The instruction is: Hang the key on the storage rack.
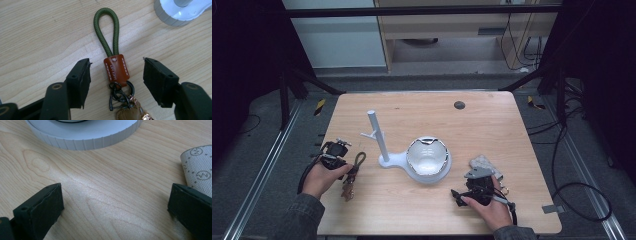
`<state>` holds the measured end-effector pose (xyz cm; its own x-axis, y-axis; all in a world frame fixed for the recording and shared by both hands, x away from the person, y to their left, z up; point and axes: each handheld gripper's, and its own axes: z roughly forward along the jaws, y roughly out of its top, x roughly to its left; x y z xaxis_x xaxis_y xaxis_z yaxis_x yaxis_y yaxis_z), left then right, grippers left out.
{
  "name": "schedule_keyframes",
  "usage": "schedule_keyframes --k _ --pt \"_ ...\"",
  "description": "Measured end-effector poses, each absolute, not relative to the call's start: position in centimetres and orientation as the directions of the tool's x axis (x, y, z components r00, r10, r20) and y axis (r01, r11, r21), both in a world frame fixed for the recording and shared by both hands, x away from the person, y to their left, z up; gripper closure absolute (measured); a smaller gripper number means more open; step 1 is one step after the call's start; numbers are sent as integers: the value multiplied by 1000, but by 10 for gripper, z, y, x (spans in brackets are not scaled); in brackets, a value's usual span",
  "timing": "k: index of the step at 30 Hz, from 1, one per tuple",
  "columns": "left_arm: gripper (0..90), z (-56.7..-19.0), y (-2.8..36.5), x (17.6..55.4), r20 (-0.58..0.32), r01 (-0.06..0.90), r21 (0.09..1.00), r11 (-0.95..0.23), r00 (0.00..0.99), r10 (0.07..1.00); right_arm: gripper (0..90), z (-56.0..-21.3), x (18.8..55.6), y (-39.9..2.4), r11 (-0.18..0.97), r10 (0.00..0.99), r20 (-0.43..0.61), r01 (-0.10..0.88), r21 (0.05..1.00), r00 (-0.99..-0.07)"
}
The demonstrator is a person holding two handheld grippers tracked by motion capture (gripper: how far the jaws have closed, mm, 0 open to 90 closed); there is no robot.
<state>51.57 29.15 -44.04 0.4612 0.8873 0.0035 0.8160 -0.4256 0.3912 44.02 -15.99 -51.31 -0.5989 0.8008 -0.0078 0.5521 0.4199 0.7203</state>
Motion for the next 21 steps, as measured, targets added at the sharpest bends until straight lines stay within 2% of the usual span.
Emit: schedule_keyframes --k 9,21 --pt "480 -455 290 521 -27 847 359 -392 430 903 2 -513 440 -160 421 799 -8 550 721 -601" --pt "524 -462 292 522 -37 859 343 -379 416 909 2 -513 439 -160 421 798 -5 551 721 -602"
